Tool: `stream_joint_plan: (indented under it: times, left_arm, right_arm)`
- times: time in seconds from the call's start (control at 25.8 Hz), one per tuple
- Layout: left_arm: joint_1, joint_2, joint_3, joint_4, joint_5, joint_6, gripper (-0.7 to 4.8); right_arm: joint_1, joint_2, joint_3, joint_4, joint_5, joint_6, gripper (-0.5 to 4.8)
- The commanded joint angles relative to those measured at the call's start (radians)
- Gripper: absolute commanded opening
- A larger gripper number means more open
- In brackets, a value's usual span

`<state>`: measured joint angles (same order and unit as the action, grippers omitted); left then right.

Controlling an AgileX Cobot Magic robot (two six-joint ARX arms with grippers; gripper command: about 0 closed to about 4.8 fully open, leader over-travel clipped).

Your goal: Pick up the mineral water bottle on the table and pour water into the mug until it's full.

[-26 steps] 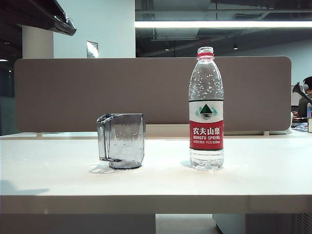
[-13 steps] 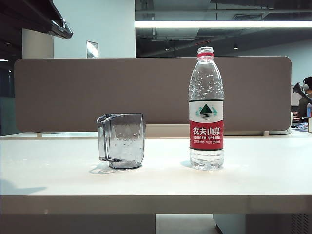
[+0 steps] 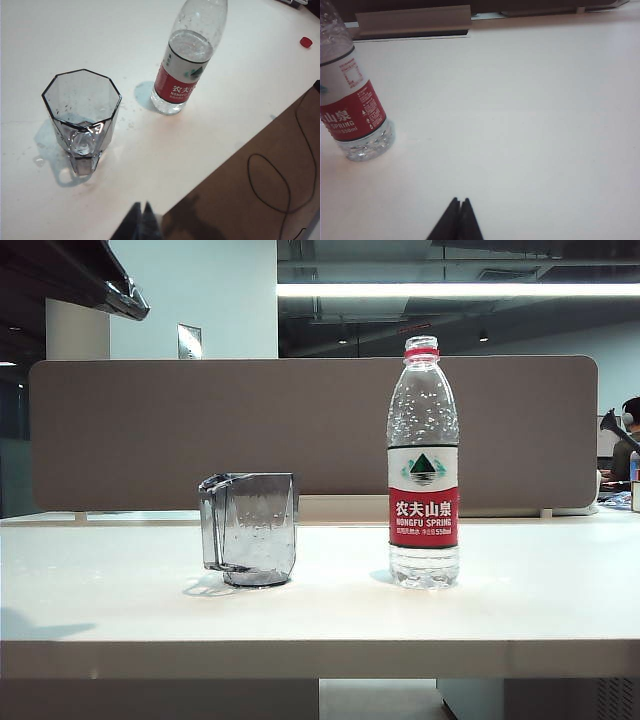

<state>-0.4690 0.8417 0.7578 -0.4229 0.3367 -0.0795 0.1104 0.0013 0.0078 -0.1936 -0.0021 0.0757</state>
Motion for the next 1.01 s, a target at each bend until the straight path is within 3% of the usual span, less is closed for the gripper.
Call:
stream_joint_plan:
  times: [0.04,0.19,0.35,0.47,0.5,0.78,1.01]
  left_arm:
    - [0.0,-0.002,0.005,0.013,-0.002,0.0,-0.05]
    - [0.0,-0.002,0.005,0.013,-0.002,0.0,-0.05]
    - [0.0,-0.002,0.005,0.013,-0.002,0.0,-0.05]
    - [0.0,-0.002,0.005,0.013,-0.002,0.0,-0.05]
    - [0.0,-0.002,0.005,0.013,-0.002,0.0,-0.05]
    - [0.0,-0.002,0.005,0.013,-0.001,0.001,-0.05]
    - [0.0,-0.002,0.005,0.013,-0.001,0.0,-0.05]
  right_arm:
    - [0.001,-0.001,-0.007,0.027,-0.002,0.025,-0.05]
    - [0.001,-0.001,-0.003,0.05,-0.001,0.19,-0.05]
    - [0.002,-0.001,0.122,0.14,0.0,0.208,-0.05]
    - [-0.001,-0.001,0.263,0.283,0.032,0.127,-0.05]
    - [-0.001,0.011,0.378,0.383,0.082,0.029,-0.05]
    - [0.0,0.26,0.875,0.473,0.362,-0.304,-0.05]
    - [0.003,0.684,1.318,0.617,0.4,-0.317,-0.05]
